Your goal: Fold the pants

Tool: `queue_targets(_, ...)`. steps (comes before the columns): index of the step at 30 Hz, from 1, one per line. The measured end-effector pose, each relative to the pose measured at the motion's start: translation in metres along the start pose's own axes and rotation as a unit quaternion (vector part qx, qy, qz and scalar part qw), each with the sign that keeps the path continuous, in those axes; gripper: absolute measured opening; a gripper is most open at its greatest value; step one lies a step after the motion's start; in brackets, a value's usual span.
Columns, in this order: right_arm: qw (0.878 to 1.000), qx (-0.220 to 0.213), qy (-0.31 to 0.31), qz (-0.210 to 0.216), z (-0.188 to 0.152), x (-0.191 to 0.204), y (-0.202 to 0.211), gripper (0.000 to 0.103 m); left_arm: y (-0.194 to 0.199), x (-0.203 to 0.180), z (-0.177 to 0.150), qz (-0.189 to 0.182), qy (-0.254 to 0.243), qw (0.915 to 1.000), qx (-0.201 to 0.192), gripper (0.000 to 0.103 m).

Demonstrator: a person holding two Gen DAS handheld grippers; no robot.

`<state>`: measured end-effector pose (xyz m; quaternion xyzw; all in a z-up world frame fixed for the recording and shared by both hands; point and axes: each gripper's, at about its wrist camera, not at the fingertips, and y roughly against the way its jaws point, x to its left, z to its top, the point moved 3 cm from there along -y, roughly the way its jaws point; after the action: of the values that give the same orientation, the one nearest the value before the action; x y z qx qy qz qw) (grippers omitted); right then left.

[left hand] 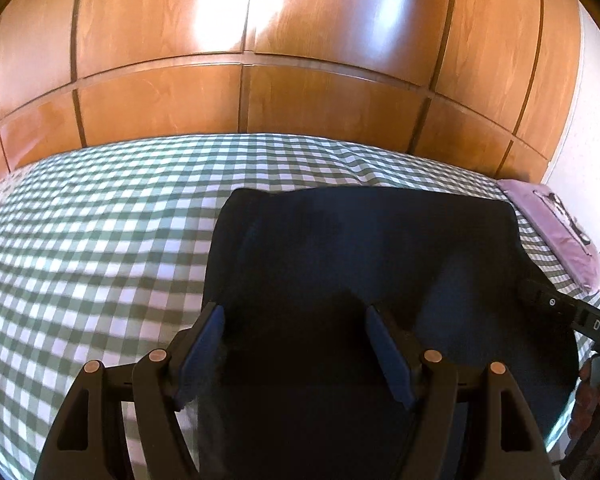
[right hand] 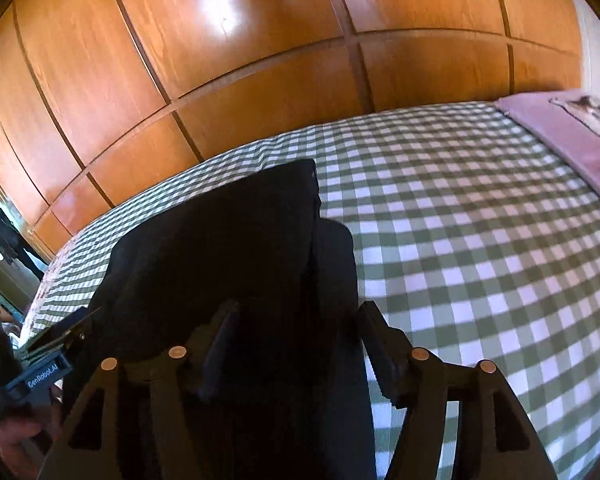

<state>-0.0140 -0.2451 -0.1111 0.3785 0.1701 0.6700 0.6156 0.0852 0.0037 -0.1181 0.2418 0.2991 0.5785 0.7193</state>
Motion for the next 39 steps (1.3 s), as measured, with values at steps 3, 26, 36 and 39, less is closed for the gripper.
queue_targets(3, 1.000, 0.007, -0.004, 0.004, -0.006, 0.000, 0.003, 0.065, 0.006, 0.005, -0.007, -0.010, 0.011, 0.9999, 0.003, 0.075)
queue_targets(26, 0.998, 0.044, -0.047, 0.019, -0.026, 0.000, 0.014, 0.070, 0.023, 0.012, -0.018, -0.012, 0.054, 0.9978, 0.037, 0.075)
queue_targets(36, 0.996, 0.051, -0.066, 0.033, -0.029, -0.003, 0.021, 0.070, 0.027, 0.012, -0.017, -0.012, 0.057, 0.9973, 0.046, 0.075)
queue_targets(39, 0.995, 0.056, -0.075, 0.047, -0.029, -0.007, 0.022, 0.070, 0.028, 0.012, -0.016, -0.020, 0.061, 0.9967, 0.050, 0.075)
